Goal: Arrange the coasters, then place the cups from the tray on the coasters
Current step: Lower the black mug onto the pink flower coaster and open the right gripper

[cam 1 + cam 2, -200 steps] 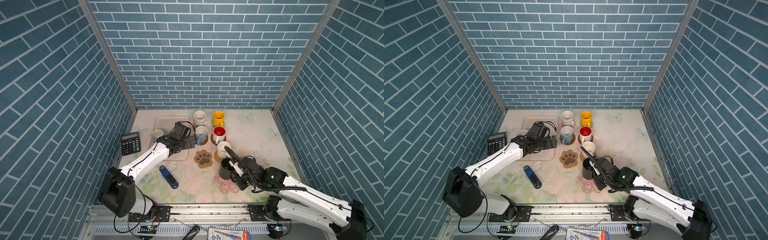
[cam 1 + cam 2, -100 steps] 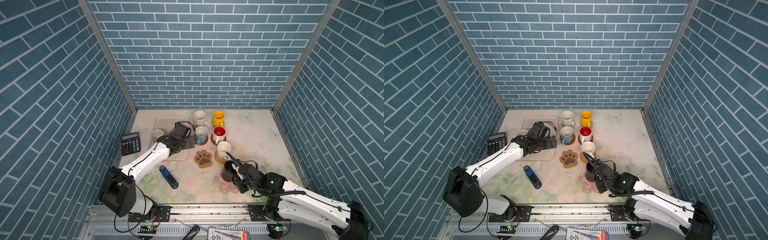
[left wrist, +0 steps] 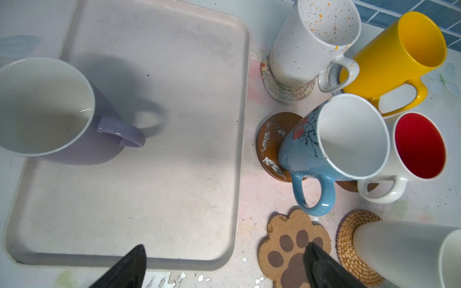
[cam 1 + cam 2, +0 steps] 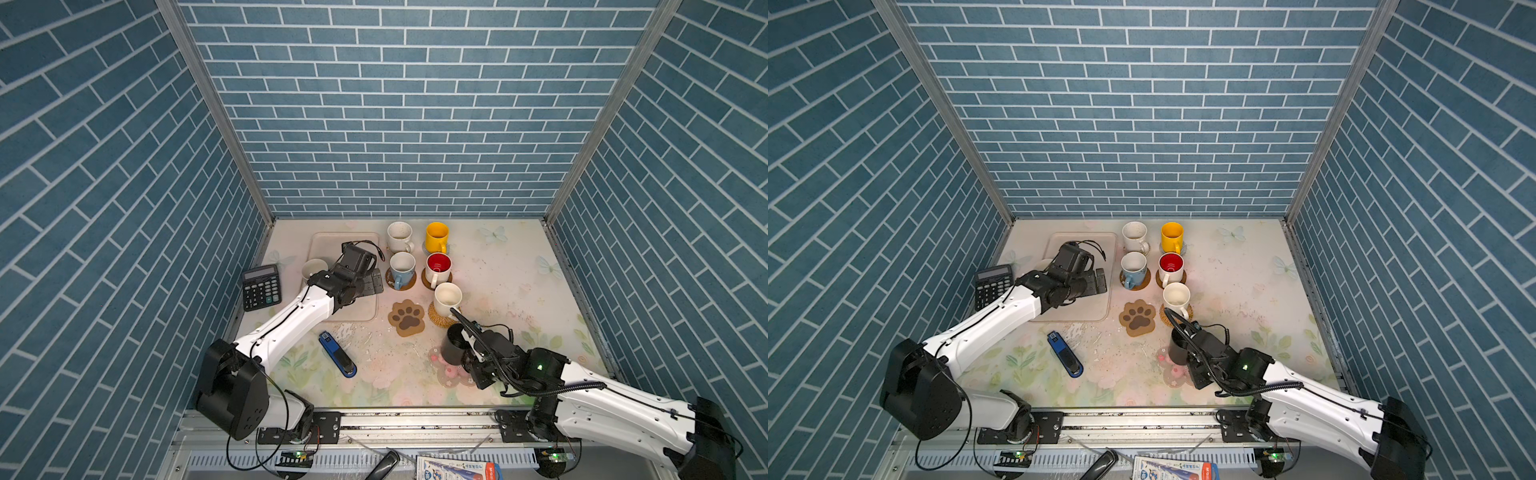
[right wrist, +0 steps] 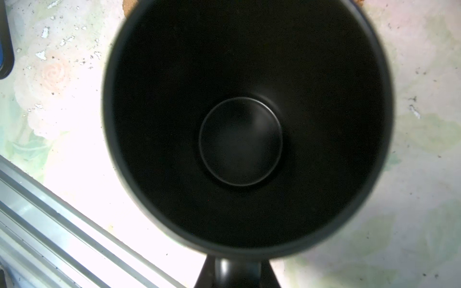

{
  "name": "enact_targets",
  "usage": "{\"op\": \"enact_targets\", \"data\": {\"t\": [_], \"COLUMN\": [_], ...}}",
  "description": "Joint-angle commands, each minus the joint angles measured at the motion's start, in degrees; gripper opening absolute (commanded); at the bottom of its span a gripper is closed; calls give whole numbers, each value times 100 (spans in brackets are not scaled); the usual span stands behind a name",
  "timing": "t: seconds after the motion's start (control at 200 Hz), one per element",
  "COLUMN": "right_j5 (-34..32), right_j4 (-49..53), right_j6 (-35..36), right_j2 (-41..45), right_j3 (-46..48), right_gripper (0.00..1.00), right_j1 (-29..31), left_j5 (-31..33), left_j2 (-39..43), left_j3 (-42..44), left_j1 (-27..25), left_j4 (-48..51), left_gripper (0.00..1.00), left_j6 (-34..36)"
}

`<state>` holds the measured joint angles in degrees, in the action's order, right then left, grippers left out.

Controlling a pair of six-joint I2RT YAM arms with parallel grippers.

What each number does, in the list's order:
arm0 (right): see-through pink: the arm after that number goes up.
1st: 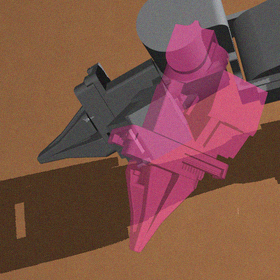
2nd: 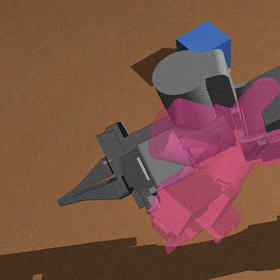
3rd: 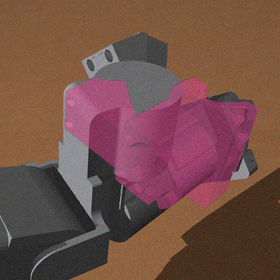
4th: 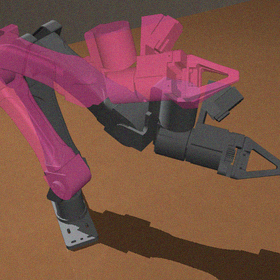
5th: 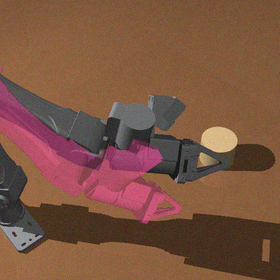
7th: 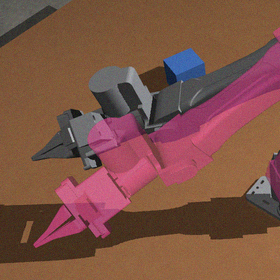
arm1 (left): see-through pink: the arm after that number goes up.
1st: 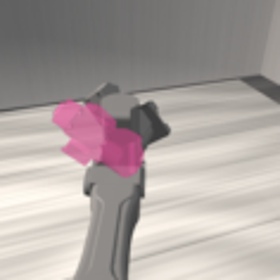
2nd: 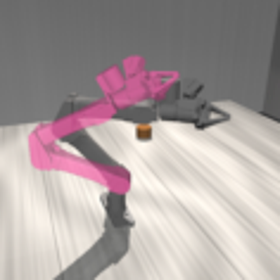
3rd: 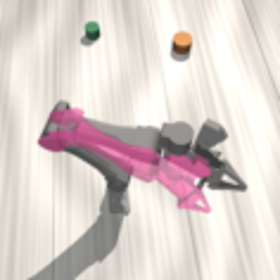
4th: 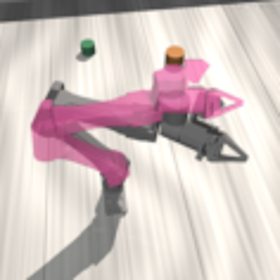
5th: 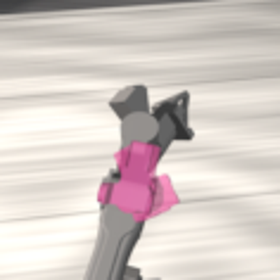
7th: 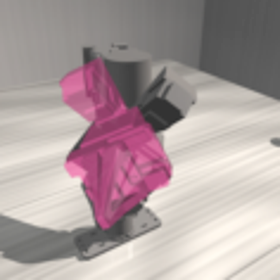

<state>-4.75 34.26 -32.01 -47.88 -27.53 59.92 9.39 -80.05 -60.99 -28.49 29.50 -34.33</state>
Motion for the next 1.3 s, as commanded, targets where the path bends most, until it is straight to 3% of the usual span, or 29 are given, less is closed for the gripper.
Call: {"op": "enact_targets", "data": {"t": [0.0,0.12,0.27,0.675,0.875,1.0,1.17,1.295], "right_j5": [-76,-121,-127,-171,-677,-565,-256,399], "right_j4": [-310,-286,-243,176,296,-115,-261,-431], "right_j6": [-280,-297,-298,-218,252,447,841,1015], "right_j2": [-73,4,149,771,182,-154,-719,-996], "right_j3": [81,81,63,-243,-1094,-1572,-2344,-2720], "right_gripper": [12,32,43,63,72,77,80,80], "right_j1": [79,159,213,254,242,192,-285,-963], "left_j5": [172,238,341,489,454,511,474,507], "left_j2": [151,220,270,199,71,-169,-602,-893], "left_j3": [155,278,369,248,77,-114,-475,-794], "left_j1": [61,94,115,242,374,532,809,948], "left_j4": [152,136,186,453,573,654,755,807], "left_gripper": [99,99,99,99,99,99,99,99], "left_j6": [-105,-178,-232,-311,-320,-330,-351,-328]}}
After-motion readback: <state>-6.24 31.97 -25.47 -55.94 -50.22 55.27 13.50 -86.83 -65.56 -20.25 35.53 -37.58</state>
